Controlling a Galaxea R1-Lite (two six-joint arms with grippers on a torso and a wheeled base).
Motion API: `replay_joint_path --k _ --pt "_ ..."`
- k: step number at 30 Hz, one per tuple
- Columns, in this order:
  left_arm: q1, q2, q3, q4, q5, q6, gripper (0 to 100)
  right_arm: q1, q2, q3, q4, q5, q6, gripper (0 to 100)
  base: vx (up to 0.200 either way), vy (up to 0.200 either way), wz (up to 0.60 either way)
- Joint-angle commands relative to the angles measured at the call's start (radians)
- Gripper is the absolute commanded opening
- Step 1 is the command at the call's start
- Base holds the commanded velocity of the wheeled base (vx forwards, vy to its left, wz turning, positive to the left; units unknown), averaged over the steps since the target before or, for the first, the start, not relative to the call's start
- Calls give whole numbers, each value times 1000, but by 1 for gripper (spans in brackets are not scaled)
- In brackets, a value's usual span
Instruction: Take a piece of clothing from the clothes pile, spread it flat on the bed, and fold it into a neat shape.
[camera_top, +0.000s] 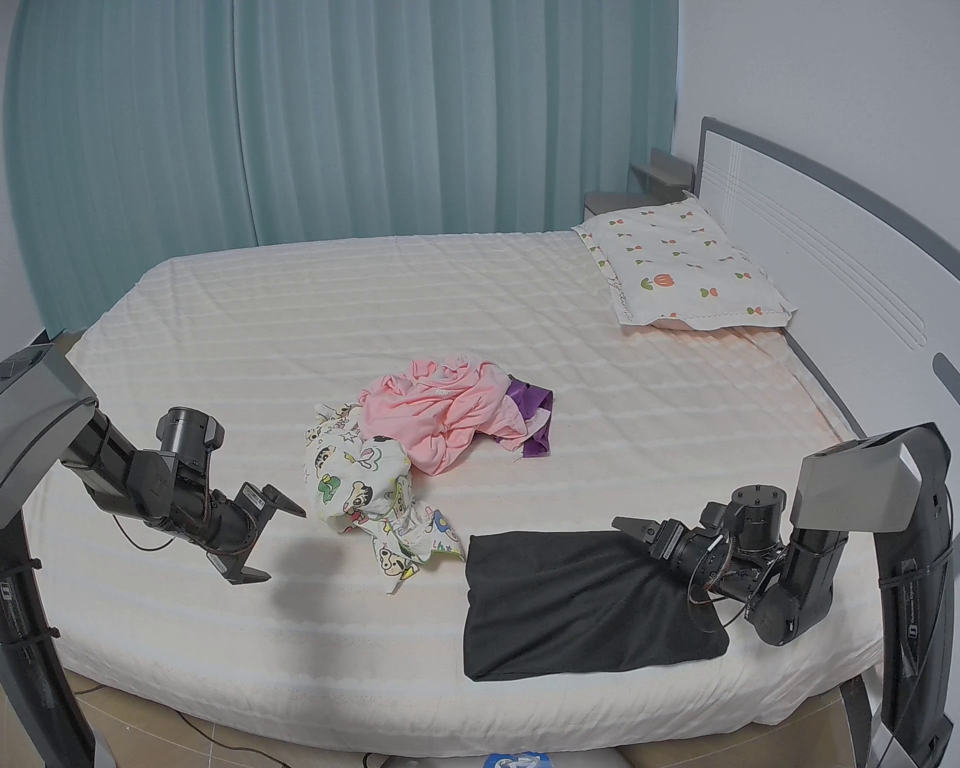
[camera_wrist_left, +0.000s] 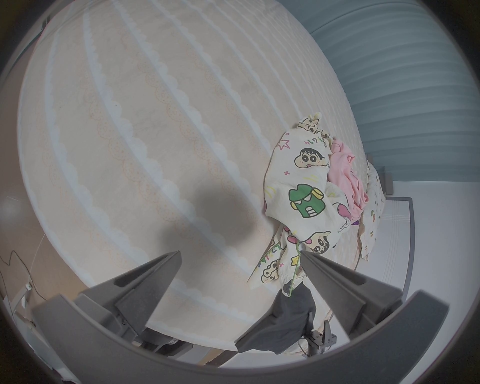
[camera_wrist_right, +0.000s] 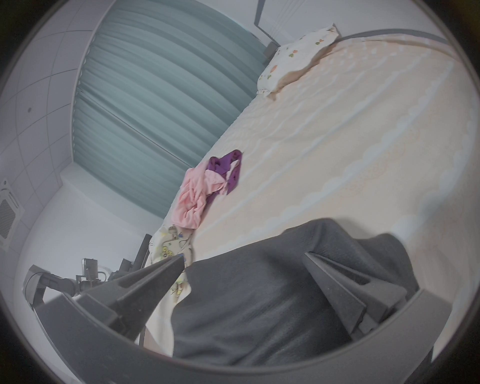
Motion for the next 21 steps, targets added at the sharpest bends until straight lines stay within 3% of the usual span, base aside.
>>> replay_joint_path --k 1,9,17,21 --pt "0 2 0 0 0 0 100 -5 63 -10 -2 0 -2 100 0 0 0" --pt "0 2 0 0 0 0 100 -7 3 10 -106 2 2 100 0 0 0" --pt "0 2 3 0 0 1 100 -13 -159 74 -88 6 -4 100 0 0 0" --pt "0 2 3 0 0 1 100 -50 -194 137 -29 8 -65 100 0 0 0"
